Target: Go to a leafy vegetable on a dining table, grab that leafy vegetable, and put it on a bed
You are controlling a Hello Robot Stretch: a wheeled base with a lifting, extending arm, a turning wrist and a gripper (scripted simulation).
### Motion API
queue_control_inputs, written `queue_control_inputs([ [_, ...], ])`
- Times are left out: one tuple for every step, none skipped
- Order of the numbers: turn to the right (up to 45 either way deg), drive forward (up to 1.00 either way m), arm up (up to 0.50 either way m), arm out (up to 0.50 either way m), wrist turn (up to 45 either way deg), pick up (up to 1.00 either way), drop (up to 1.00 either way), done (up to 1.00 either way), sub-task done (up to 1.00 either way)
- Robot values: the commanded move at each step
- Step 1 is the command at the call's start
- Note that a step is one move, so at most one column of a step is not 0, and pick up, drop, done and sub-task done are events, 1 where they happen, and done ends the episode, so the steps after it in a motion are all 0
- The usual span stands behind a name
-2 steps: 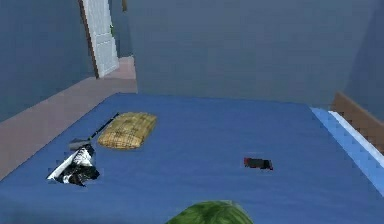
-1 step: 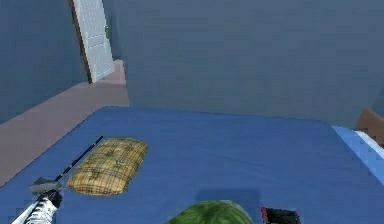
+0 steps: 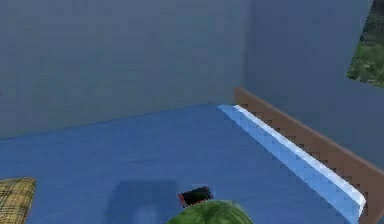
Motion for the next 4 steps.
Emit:
queue_control_inputs([
  [-33.0, 0.00, 0.00, 0.00, 0.0, 0.00, 0.00, 0.00, 0.00],
  [30.0, 0.00, 0.00, 0.00, 0.0, 0.00, 0.00, 0.00, 0.00],
  [-33.0, 0.00, 0.00, 0.00, 0.0, 0.00, 0.00, 0.00, 0.00],
  [36.0, 0.00, 0.00, 0.00, 0.0, 0.00, 0.00, 0.00, 0.00],
])
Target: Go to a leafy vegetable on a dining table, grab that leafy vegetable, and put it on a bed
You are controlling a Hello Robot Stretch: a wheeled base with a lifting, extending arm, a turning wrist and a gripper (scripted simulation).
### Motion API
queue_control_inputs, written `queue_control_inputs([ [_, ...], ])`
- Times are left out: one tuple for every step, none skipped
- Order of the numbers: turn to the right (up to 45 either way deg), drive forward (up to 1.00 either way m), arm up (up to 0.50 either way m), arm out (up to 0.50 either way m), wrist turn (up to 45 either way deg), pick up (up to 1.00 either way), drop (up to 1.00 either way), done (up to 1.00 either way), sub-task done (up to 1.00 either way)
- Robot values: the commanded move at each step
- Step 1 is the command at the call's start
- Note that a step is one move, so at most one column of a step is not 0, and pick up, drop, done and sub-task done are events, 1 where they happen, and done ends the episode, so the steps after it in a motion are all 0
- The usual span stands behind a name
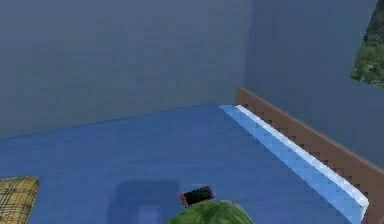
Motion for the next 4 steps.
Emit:
queue_control_inputs([
  [45.0, 0.00, 0.00, 0.00, 0.0, 0.00, 0.00, 0.00, 0.00],
  [15.0, 0.00, 0.00, 0.00, 0.0, 0.00, 0.00, 0.00, 0.00],
  [0.0, 0.20, 0.00, 0.00, 0.0, 0.00, 0.00, 0.00, 0.00],
  [-45.0, 0.00, 0.00, 0.00, 0.0, 0.00, 0.00, 0.00, 0.00],
])
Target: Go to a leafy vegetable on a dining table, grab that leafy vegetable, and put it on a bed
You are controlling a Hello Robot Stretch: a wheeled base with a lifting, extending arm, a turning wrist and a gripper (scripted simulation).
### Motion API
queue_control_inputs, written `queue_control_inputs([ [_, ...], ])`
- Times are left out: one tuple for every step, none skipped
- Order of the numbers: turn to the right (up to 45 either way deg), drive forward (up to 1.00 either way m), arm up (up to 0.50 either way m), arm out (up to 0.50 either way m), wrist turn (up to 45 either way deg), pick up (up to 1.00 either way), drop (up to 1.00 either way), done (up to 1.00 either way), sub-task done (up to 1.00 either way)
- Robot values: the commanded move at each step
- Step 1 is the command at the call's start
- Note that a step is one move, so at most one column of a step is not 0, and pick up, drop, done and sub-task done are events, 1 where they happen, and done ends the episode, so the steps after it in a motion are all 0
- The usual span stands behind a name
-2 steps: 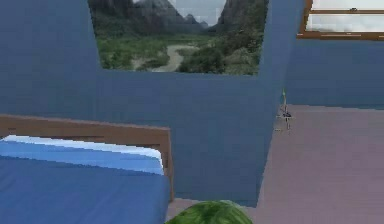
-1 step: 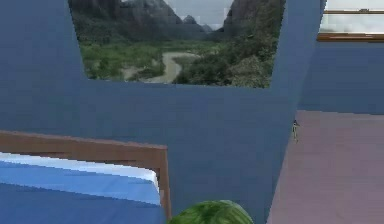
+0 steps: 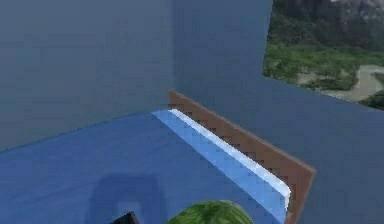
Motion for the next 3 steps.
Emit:
queue_control_inputs([
  [-45.0, 0.00, 0.00, 0.00, 0.0, 0.00, 0.00, 0.00, 0.00],
  [-45.0, 0.00, 0.00, 0.00, 0.0, 0.00, 0.00, 0.00, 0.00],
  [-39.0, 0.00, 0.00, 0.00, 0.0, 0.00, 0.00, 0.00, 0.00],
])
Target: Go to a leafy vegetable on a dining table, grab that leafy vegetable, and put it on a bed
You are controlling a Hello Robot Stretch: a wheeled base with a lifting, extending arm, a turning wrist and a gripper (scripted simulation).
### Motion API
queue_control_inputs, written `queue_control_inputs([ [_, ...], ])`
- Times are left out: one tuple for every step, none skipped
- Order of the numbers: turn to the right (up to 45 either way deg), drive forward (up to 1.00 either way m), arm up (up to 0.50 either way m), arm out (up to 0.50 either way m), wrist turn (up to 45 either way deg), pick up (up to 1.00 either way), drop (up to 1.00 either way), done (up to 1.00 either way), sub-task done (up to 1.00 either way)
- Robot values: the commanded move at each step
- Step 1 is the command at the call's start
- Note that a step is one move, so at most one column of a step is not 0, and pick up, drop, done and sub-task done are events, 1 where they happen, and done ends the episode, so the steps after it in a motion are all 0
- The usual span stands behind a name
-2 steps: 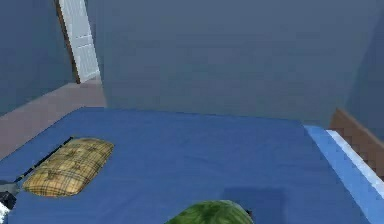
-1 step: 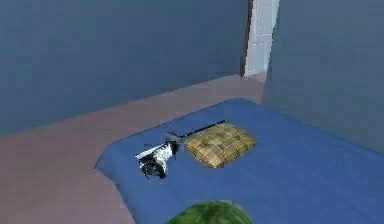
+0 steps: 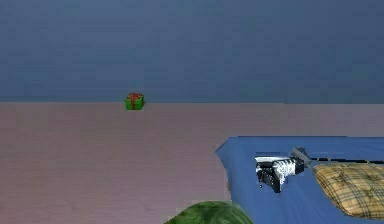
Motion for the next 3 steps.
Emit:
queue_control_inputs([
  [0.0, 0.00, 0.00, 0.48, 0.0, 0.00, 0.00, 0.00, 0.00],
  [0.0, 0.00, 0.00, 0.00, 45.0, 0.00, 0.00, 0.00, 0.00],
  [0.0, 0.00, 0.00, 0.00, 45.0, 0.00, 0.00, 0.00, 0.00],
])
